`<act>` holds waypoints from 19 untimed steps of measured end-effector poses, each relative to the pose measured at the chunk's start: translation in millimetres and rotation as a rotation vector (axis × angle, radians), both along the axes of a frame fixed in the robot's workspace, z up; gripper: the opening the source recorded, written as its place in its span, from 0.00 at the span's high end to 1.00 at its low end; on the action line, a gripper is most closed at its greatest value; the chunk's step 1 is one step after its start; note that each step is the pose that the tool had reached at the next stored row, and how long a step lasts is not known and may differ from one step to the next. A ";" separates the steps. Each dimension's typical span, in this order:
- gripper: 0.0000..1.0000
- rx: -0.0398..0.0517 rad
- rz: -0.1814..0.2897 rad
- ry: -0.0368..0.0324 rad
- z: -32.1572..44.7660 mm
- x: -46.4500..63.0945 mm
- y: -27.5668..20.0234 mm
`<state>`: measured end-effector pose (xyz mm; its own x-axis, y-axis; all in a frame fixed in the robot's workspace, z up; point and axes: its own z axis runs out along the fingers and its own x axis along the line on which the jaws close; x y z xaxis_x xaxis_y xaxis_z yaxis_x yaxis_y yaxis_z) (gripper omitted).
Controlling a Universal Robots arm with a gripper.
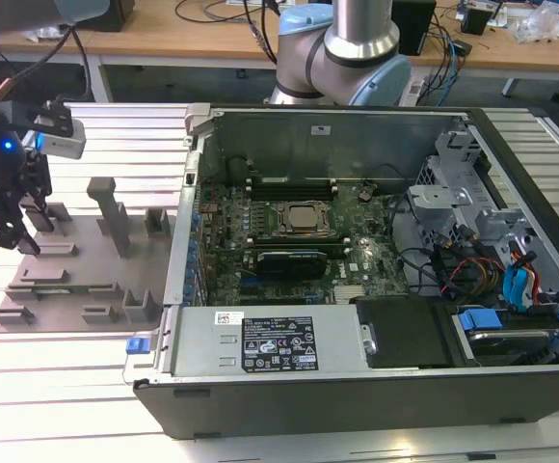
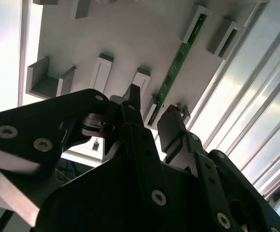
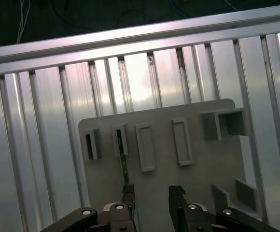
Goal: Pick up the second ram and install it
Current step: 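Pick up the second ram and move it above second insertion slot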
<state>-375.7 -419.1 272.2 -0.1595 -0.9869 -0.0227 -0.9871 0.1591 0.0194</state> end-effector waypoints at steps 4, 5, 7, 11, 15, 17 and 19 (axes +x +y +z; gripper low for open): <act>0.58 -0.0031 0.013 0.0000 -8.7 0.0 -0.1; 0.58 -0.0060 0.040 0.0001 -10.5 0.0 -0.2; 0.58 -0.0110 0.075 0.0010 -16.0 -0.1 -0.9; 0.58 -0.0136 0.130 0.0021 -26.4 0.4 -2.1; 0.58 -0.0147 0.139 0.0026 -38.2 3.0 -16.5; 0.58 -0.0147 0.138 0.0025 -42.1 4.0 -20.2; 0.58 -0.0158 0.138 0.0027 -47.9 9.5 -20.8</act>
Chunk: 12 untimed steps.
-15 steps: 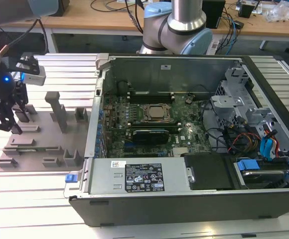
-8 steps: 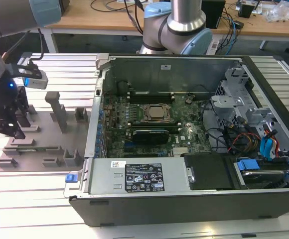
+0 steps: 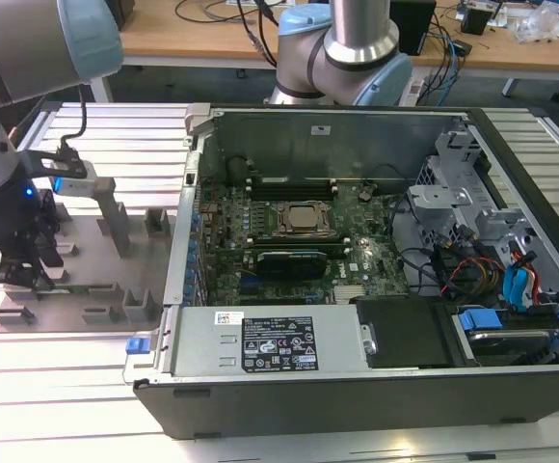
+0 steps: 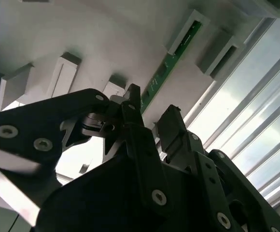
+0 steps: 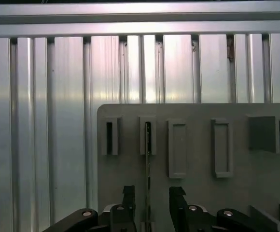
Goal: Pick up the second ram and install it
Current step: 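Pick up the second ram and move it above second insertion slot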
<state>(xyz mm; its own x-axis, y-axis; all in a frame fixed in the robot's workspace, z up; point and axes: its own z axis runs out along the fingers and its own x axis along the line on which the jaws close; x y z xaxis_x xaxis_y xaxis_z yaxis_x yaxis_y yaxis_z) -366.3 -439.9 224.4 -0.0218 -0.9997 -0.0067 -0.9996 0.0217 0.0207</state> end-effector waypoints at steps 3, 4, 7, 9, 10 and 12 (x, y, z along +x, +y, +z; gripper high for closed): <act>0.58 -0.0010 0.003 0.0003 -14.9 2.3 -1.4; 0.58 -0.0009 0.003 0.0002 -16.8 2.3 -1.5; 0.58 -0.0010 0.003 0.0004 -22.1 2.3 -1.7; 0.58 -0.0010 0.003 0.0003 -22.1 2.3 -1.6; 0.58 -0.0010 0.003 0.0002 -22.2 2.3 -1.7; 0.78 -0.0010 0.003 0.0003 -22.2 2.3 -1.6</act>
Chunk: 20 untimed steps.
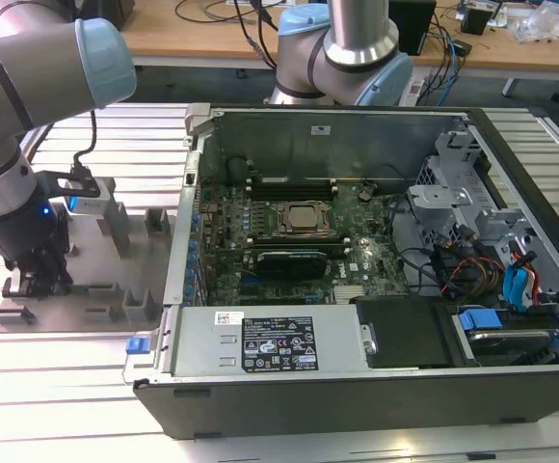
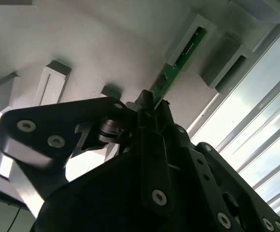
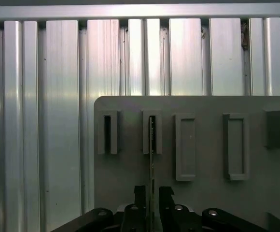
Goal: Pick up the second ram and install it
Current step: 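Pick up the second ram and move it above second insertion slot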
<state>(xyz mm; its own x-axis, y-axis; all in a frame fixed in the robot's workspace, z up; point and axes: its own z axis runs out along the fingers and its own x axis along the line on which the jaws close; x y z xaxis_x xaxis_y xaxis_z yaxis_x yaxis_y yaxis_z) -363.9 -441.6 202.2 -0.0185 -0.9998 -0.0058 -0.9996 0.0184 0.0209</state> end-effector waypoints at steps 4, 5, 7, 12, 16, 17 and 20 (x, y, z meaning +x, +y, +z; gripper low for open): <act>0.87 0.0000 0.000 0.0000 -0.1 0.0 0.0; 0.87 0.0000 0.000 0.0000 -0.1 0.0 0.0; 0.87 0.0000 0.000 0.0000 -0.1 0.0 0.0; 0.87 0.0000 0.000 -0.0001 -0.2 0.0 0.0; 0.87 0.0001 0.000 -0.0001 3.5 0.0 0.0; 0.87 0.0000 0.000 -0.0001 4.7 0.0 0.0; 0.87 0.0000 0.000 0.0000 10.6 0.0 0.0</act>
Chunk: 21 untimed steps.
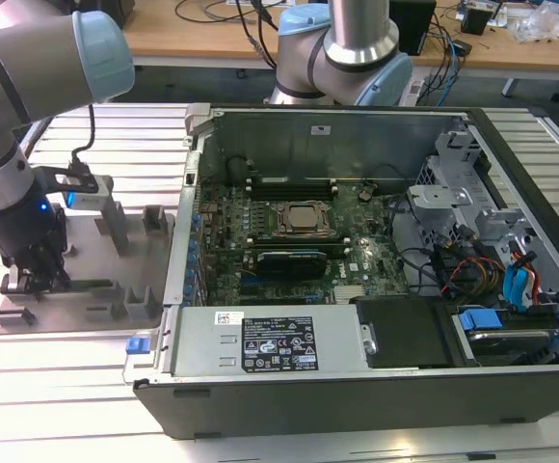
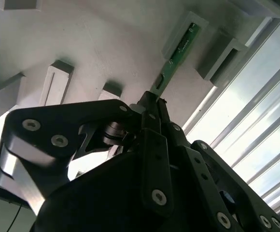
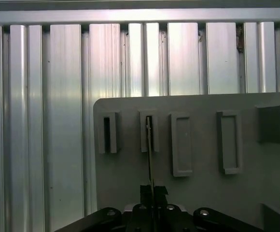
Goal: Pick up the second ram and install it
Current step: 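Pick up the second ram and move it above second insertion slot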
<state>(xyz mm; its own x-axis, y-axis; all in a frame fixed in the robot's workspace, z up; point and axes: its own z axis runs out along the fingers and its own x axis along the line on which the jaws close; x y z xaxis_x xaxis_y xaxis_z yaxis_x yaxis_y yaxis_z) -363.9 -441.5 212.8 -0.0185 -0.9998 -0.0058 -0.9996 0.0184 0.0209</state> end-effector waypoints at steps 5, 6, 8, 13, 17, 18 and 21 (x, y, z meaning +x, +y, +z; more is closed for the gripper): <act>0.87 0.0001 0.000 0.0000 10.0 0.0 0.0; 0.87 0.0002 0.000 -0.0001 11.1 0.0 0.0; 0.87 0.0003 0.000 0.0000 13.9 0.0 0.0; 0.87 0.0007 0.000 0.0000 21.7 0.0 0.0; 0.87 0.0010 0.000 0.0000 28.6 0.0 0.0; 0.87 0.0011 0.000 0.0000 29.9 0.0 0.0; 0.87 0.0011 0.000 0.0000 36.7 0.0 0.0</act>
<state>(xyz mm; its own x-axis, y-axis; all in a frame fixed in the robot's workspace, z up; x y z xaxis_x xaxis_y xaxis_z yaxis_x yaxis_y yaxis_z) -363.9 -441.5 249.4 -0.0185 -0.9998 -0.0069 -0.9996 0.0184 0.0209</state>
